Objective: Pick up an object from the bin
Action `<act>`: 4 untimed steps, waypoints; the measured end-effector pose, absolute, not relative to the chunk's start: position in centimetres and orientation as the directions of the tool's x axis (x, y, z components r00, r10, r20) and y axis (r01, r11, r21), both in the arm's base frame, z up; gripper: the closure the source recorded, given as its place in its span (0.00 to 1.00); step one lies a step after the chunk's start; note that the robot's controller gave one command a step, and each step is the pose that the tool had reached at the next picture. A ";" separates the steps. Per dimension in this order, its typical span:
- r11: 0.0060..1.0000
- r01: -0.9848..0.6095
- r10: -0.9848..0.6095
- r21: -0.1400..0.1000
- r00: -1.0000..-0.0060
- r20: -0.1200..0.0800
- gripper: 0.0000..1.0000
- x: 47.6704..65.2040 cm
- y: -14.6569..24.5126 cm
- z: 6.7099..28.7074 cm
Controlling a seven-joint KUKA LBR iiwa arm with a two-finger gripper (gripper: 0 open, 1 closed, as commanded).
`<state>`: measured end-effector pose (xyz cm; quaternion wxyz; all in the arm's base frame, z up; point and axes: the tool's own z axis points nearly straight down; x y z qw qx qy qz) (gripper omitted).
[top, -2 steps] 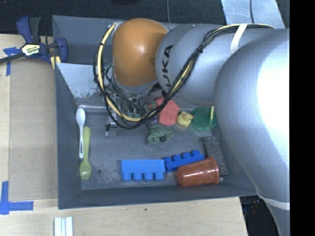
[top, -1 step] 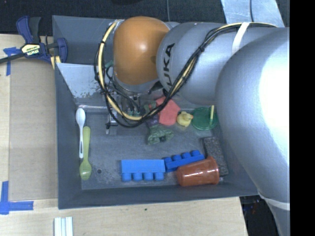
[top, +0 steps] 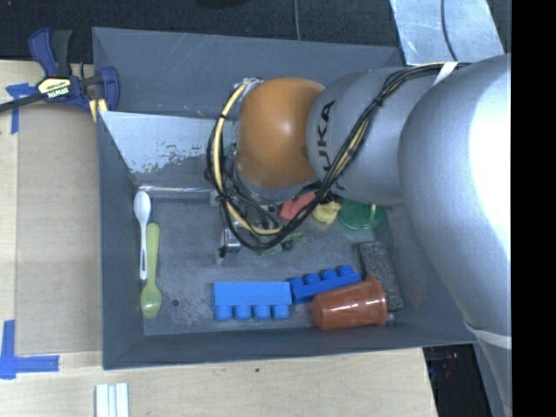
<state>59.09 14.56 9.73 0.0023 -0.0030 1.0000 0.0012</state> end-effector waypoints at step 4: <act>1.000 0.020 0.020 0.004 -1.000 -0.006 0.00 62.2 -2.1 9.0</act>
Offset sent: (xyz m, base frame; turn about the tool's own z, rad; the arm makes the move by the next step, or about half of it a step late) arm -0.0374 -0.0881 -0.0029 0.0286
